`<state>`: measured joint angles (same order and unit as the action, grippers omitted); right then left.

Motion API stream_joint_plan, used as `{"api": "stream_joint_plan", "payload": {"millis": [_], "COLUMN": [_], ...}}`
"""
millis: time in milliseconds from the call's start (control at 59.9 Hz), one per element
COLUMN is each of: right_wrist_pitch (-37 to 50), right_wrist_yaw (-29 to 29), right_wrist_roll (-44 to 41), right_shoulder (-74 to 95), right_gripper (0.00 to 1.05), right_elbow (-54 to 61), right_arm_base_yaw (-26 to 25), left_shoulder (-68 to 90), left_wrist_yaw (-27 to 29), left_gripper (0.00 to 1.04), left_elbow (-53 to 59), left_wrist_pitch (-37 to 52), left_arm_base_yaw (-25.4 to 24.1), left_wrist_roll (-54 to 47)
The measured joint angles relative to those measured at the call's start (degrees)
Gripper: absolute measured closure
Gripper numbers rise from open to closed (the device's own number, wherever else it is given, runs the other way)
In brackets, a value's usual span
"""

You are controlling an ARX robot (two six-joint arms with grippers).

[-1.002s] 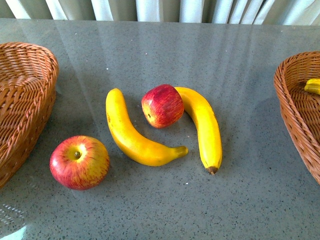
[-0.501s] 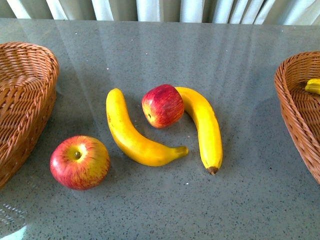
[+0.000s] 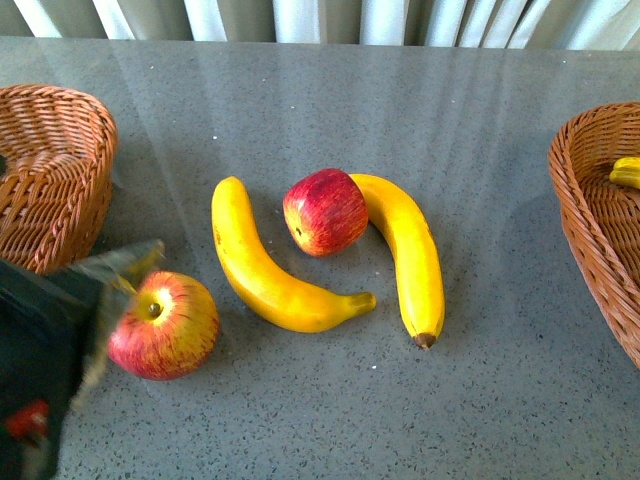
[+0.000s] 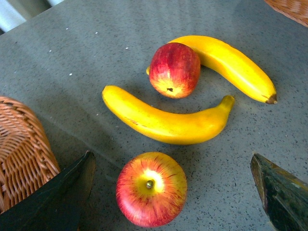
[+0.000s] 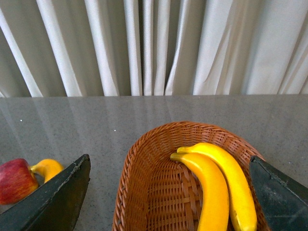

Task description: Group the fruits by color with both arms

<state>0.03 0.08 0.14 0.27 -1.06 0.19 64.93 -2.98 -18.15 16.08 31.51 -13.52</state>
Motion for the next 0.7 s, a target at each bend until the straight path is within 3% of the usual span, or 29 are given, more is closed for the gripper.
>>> {"api": "stream_joint_plan", "payload": {"millis": [200, 702], "right_wrist_pitch": [0.00, 0.00], "right_wrist_yaw": [0.00, 0.00], "right_wrist_roll": [0.00, 0.00], "right_shoulder": [0.00, 0.00], "right_gripper": [0.09, 0.09], "right_elbow": [0.00, 0.00], "right_arm_base_yaw": [0.00, 0.00], "left_shoulder": [6.45, 21.59], "left_wrist_yaw": [-5.86, -11.41], "left_gripper": [0.09, 0.09], "left_elbow": [-2.58, -9.25], "left_wrist_pitch": [0.26, -5.18], "left_arm_base_yaw": [-0.85, -6.75], "left_wrist_roll": [-9.49, -27.26]}}
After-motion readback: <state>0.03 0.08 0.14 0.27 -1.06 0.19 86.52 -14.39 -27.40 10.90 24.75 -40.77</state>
